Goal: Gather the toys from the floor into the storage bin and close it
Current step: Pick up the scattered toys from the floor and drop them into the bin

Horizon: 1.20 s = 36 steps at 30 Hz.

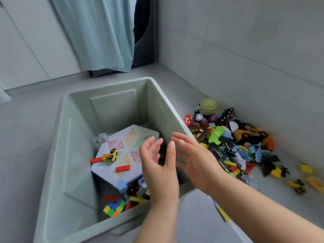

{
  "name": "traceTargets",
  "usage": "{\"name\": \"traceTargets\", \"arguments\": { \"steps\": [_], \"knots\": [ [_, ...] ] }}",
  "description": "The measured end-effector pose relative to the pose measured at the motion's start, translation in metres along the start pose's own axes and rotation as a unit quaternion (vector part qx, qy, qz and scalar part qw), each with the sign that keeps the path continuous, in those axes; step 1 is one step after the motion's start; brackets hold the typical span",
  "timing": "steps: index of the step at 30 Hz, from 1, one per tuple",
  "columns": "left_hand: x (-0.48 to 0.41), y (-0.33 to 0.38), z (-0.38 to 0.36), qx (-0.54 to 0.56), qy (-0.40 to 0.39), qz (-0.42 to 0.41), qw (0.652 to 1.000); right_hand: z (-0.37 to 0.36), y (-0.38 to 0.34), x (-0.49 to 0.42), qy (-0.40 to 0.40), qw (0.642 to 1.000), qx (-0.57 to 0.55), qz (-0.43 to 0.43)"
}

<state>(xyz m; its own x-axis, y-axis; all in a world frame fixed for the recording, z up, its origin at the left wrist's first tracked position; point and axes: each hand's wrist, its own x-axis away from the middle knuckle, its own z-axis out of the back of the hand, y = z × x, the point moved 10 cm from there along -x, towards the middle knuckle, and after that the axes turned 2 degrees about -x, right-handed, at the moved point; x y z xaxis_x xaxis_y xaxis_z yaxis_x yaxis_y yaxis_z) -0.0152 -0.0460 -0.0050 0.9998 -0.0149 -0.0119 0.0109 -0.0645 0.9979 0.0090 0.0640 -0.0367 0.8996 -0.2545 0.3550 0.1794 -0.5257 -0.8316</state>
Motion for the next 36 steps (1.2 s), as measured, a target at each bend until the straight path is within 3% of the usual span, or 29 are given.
{"name": "traceTargets", "arguments": {
  "steps": [4,6,8,13,16,19,22,25,28,29,32,34,36],
  "knots": [
    [0.055,0.003,-0.097,0.081,-0.223,0.006,0.971,0.095,-0.024,0.041,0.063,0.995,-0.062,0.053],
    [0.091,-0.022,-0.142,0.073,-0.33,0.05,0.94,0.165,-0.022,0.06,0.149,0.986,-0.05,0.056],
    [0.121,-0.063,-0.175,0.033,-0.39,0.108,0.914,0.242,-0.009,0.075,0.245,0.969,0.009,0.039],
    [0.16,-0.169,-0.232,-0.057,-0.425,0.238,0.871,0.435,0.03,0.105,0.44,0.858,0.259,-0.06],
    [0.173,-0.218,-0.27,-0.079,-0.434,0.291,0.849,0.507,0.03,0.1,0.464,0.803,0.365,-0.085],
    [0.178,-0.254,-0.309,-0.111,-0.431,0.303,0.843,0.554,0.017,0.073,0.433,0.762,0.469,-0.11],
    [0.186,-0.28,-0.339,-0.096,-0.424,0.358,0.827,0.577,0.016,0.039,0.364,0.756,0.535,-0.101],
    [0.193,-0.301,-0.357,-0.037,-0.391,0.46,0.796,0.582,0.019,0.032,0.378,0.75,0.539,-0.066],
    [0.192,-0.319,-0.362,0.008,-0.329,0.534,0.779,0.562,0.024,0.048,0.441,0.797,0.414,0.015],
    [0.192,-0.32,-0.364,0.028,-0.316,0.55,0.772,0.542,0.025,0.052,0.428,0.816,0.386,0.047],
    [0.186,-0.321,-0.37,0.086,-0.287,0.57,0.765,0.474,0.028,0.041,0.29,0.885,0.354,0.082],
    [0.178,-0.321,-0.369,0.094,-0.28,0.559,0.775,0.468,0.026,0.032,0.276,0.898,0.339,0.058],
    [0.172,-0.32,-0.367,0.092,-0.28,0.546,0.784,0.492,0.014,0.025,0.352,0.875,0.33,0.046]
  ]
}}
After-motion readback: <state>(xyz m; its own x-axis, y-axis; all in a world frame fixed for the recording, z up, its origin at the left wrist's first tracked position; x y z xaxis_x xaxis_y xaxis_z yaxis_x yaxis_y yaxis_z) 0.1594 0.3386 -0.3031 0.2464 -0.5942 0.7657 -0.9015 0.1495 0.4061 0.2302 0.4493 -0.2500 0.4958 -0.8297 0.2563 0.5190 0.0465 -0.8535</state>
